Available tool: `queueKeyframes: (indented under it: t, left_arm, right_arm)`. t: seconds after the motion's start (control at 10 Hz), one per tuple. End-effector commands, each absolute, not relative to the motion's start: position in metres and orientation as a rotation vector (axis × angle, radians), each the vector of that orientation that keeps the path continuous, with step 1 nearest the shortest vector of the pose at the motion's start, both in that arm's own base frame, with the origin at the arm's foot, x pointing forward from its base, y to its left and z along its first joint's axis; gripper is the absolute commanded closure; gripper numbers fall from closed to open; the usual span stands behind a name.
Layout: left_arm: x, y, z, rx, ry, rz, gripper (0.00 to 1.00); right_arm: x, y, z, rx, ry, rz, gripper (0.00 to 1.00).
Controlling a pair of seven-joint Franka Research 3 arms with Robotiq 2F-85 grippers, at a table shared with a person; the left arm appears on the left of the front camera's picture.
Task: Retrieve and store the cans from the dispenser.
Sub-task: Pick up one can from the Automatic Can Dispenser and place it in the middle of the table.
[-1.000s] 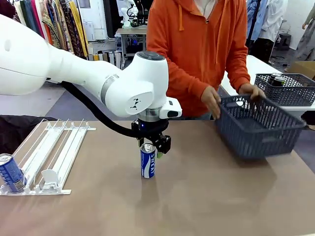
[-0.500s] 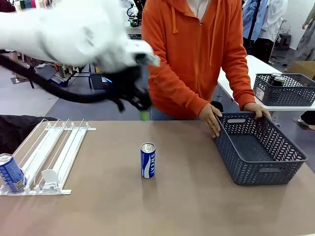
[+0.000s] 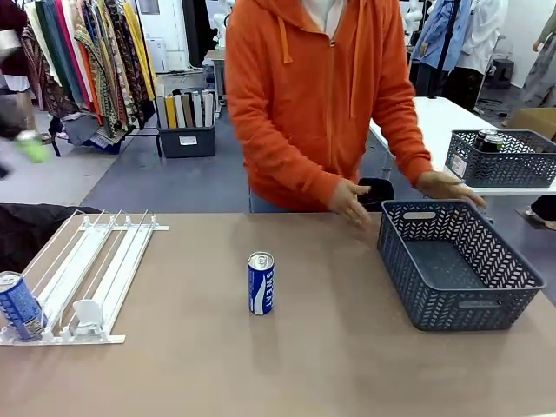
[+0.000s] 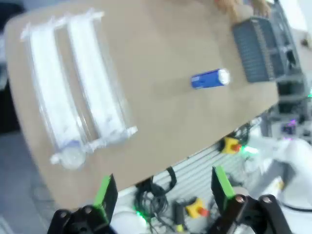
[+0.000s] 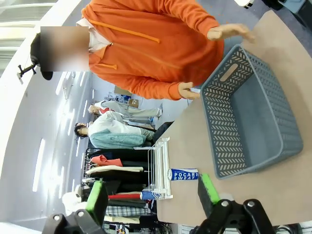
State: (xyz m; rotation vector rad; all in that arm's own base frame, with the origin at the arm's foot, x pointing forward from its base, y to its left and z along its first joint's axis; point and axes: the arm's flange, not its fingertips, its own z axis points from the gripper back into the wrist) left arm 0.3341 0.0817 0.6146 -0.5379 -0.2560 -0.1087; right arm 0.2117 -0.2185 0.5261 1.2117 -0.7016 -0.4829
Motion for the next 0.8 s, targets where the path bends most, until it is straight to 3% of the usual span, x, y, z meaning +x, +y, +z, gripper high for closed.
queueKeyframes:
  t: [0.0,0.2,0.3,0.7]
  left_arm:
    - [0.343,0.16,0.582,-0.76,-0.207,0.089,0.0]
    - [0.342,0.225,0.523,-1.075,-0.204,0.155,0.0]
    - [0.341,0.235,0.501,-1.149,-0.218,0.181,0.0]
    - [0.33,0.242,0.485,-1.109,-0.211,0.224,0.0]
  right_arm:
    - [0.213,-0.218,0.528,1.234,-0.733,-0.461,0.0]
    - [0.213,-0.218,0.528,1.234,-0.733,-0.461,0.0]
    - [0.213,-0.218,0.528,1.234,-0.733,-0.461,0.0]
    - [0.213,-0.218,0.528,1.234,-0.733,-0.461,0.0]
